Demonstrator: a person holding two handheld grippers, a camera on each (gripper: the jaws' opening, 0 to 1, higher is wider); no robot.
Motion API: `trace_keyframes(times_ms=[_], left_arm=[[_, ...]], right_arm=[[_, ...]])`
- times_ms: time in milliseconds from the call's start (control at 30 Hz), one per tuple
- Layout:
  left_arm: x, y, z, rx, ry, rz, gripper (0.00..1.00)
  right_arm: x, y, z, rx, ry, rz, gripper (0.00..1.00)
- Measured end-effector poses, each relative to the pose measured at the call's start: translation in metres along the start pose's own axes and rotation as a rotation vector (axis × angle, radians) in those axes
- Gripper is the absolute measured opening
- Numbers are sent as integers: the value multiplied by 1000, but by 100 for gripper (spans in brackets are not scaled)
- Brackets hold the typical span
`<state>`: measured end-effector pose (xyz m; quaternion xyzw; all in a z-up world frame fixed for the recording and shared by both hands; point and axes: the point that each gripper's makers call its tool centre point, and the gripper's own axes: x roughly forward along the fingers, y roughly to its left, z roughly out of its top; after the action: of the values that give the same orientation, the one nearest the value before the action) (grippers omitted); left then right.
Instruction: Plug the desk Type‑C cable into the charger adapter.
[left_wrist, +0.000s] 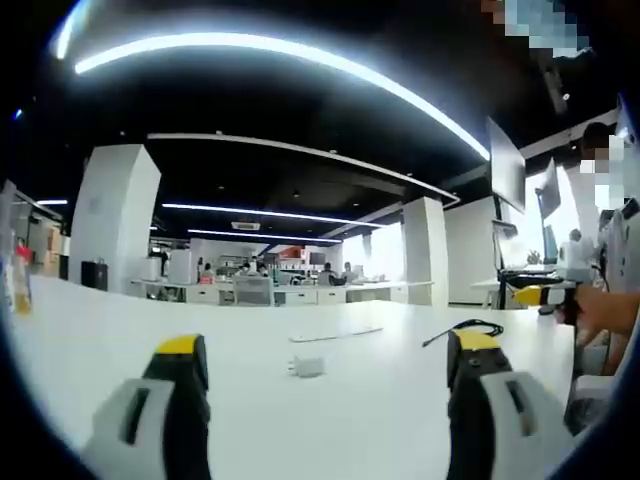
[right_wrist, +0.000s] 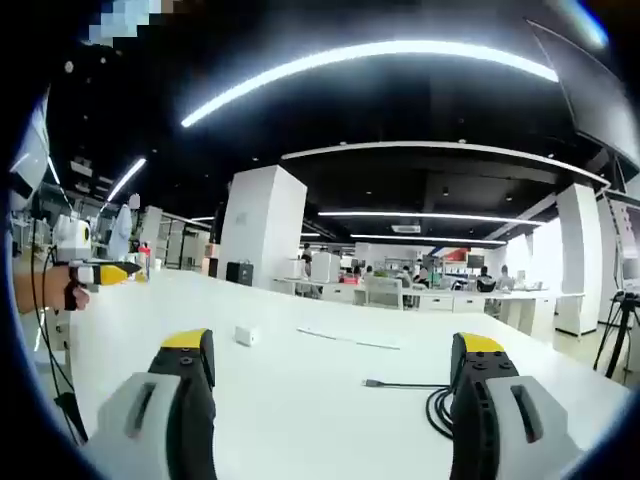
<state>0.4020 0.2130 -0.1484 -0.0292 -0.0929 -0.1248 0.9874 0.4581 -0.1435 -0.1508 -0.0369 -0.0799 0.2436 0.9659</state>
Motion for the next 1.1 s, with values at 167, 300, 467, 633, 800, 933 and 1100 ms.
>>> trace_keyframes(times_ms=[167,300,467,633,800,933,1100], left_arm=[[0,-1,0,-3,-1,-7,100],[-1,0,1,-5,-2,-4,100],[-2,1,2,2,-4,-2,100],[-2,1,2,2,-1,0,100],[-2,1,0,3,8,2,100],[-3,2,1,7,7,5,100],[-2,3,1,6,11,4,100]], right_arm=[[1,0,-4,-4,20,0,100],[1,1,-4,0,19,1,100],[0,0,-2,-3,15,0,100],[0,0,-2,-4,16,-1,100],[0,1,-1,-10,17,0,100],[1,2,-1,-7,15,2,100],[1,2,-2,-7,17,4,100]])
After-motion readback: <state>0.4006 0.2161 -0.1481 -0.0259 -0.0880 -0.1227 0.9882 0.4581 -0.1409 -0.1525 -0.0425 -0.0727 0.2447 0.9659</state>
